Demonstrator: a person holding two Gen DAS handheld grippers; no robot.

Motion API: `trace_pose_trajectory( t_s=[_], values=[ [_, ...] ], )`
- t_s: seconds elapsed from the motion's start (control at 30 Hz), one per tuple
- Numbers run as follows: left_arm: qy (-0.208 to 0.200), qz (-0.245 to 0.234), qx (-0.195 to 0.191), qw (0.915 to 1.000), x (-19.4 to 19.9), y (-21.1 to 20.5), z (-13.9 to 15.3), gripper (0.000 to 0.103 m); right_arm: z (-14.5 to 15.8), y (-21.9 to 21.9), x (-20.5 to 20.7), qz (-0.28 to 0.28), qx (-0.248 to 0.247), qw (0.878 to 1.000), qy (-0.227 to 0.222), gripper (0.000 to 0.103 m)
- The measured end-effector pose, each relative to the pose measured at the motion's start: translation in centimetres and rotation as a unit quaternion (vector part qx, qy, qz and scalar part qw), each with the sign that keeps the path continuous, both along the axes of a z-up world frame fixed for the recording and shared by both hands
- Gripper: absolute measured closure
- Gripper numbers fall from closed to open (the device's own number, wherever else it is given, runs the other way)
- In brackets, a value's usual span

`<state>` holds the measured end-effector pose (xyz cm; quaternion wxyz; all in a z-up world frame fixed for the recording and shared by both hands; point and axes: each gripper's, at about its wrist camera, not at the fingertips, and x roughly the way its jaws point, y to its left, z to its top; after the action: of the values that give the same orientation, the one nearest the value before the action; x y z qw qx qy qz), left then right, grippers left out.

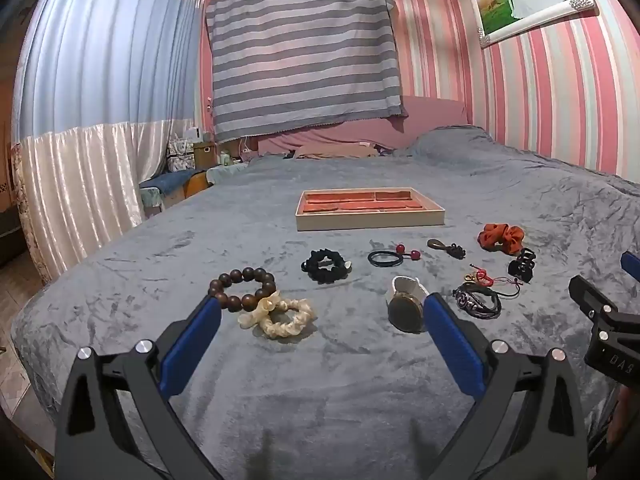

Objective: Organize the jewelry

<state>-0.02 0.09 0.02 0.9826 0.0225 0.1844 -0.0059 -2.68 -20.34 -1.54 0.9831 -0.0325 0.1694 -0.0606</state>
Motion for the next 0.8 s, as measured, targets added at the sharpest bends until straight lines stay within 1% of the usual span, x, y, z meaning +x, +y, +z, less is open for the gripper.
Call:
trace_pose_trajectory(
  t_s=[0.07, 0.1, 0.33, 0.5, 0.8],
  values=[
    [-0.002, 0.001, 0.001, 1.0000, -0.08, 0.10, 0.03, 0.004, 0.00, -0.04, -0.03, 0.000, 0.002, 1.000, -0.002, 0.004],
    [0.000, 0.000, 0.007, 1.0000, -0.06, -0.08, 0.01, 0.004, 0.00, -0.06, -0.01, 0.001, 0.002, 1.000, -0.001, 0.004],
    [0.002, 0.004, 0.006, 1.0000, -0.48, -0.09, 0.08, 0.004, 0.13, 0.01, -0.12, 0.000, 0.001, 1.000, -0.004, 0.004],
    [0.005, 0.000, 0.005, 1.0000, -0.20, 0.05, -0.32, 0.004, 0.27, -0.36, -0.34, 0.000, 0.002, 1.000, -0.004, 0.004],
    [0.009, -0.002, 0.001, 1.0000, 0.13, 0.15, -0.12, 0.004, -0.10, -0.28, -0.09, -0.003, -0.001, 1.000, -0.006, 0.004]
  ],
)
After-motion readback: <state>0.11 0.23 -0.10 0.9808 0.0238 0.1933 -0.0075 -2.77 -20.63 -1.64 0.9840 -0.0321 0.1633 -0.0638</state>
